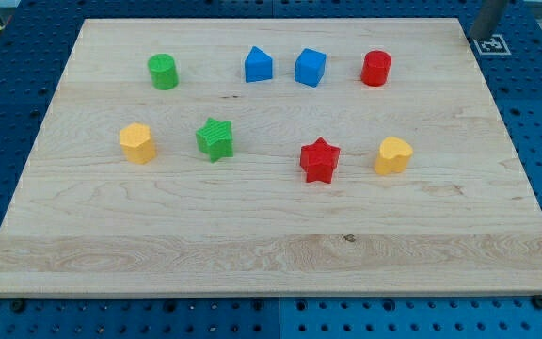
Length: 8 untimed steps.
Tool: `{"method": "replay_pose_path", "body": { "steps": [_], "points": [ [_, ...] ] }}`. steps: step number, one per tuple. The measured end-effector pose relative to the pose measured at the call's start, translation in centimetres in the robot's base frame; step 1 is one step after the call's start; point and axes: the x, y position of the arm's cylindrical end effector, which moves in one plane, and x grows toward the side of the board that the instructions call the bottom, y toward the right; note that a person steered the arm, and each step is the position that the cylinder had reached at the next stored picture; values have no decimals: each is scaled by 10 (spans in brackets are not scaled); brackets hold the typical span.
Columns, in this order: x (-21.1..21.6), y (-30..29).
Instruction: Place your arm below the yellow heart
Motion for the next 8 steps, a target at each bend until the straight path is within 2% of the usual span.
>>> {"method": "replay_pose_path", "body": {
  "steps": [2,3,4,5,8],
  "points": [
    [54,-5],
    [58,-5],
    [99,-7],
    [109,-8],
    [104,-17]
  ]
}}
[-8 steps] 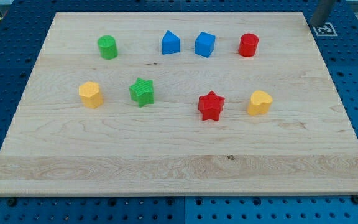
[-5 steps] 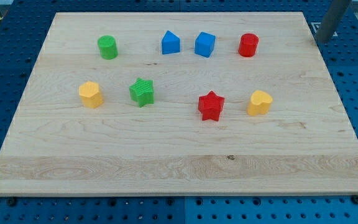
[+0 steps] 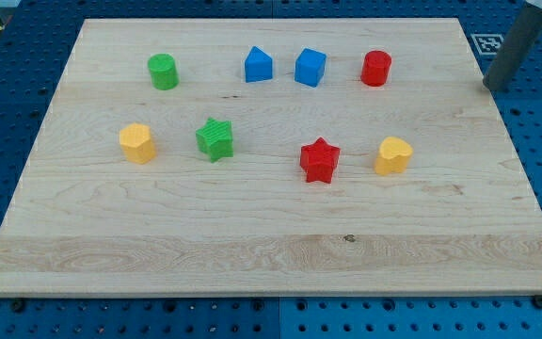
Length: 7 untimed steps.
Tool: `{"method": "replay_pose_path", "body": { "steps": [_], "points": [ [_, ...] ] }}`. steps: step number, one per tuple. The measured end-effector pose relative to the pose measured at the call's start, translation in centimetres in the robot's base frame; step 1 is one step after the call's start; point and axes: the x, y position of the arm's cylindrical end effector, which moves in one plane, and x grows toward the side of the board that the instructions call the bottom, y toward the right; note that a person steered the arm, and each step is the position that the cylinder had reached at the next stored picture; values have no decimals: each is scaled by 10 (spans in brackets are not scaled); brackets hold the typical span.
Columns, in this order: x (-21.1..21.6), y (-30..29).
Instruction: Place your arm below the yellow heart
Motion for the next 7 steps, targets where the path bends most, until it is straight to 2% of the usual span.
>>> {"method": "replay_pose_path", "body": {
  "steps": [2,3,5,7],
  "points": [
    [10,-67],
    [10,-67],
    [32,-106],
    [95,-96]
  ]
}}
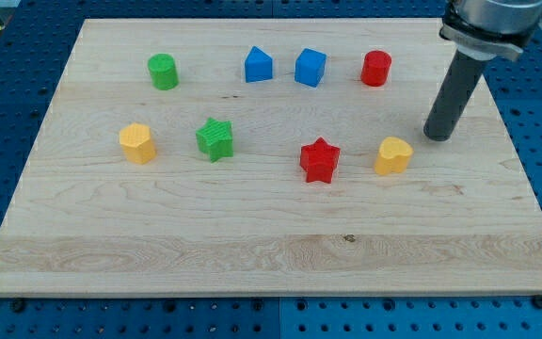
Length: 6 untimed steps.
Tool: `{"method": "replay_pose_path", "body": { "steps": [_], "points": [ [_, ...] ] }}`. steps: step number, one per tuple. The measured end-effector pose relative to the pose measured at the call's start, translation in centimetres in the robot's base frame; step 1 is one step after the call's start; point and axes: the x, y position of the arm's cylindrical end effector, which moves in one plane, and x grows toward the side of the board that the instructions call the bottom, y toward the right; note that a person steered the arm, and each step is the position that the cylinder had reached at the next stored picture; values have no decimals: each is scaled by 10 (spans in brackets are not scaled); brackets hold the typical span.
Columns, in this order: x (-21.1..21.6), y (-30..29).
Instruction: Place your arm below the yellow heart
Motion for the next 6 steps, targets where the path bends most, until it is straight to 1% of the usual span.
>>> {"method": "replay_pose_path", "body": {
  "steps": [1,2,3,4,6],
  "points": [
    [0,0],
    [38,14],
    [56,18],
    [60,11],
    [79,-54]
  ]
}}
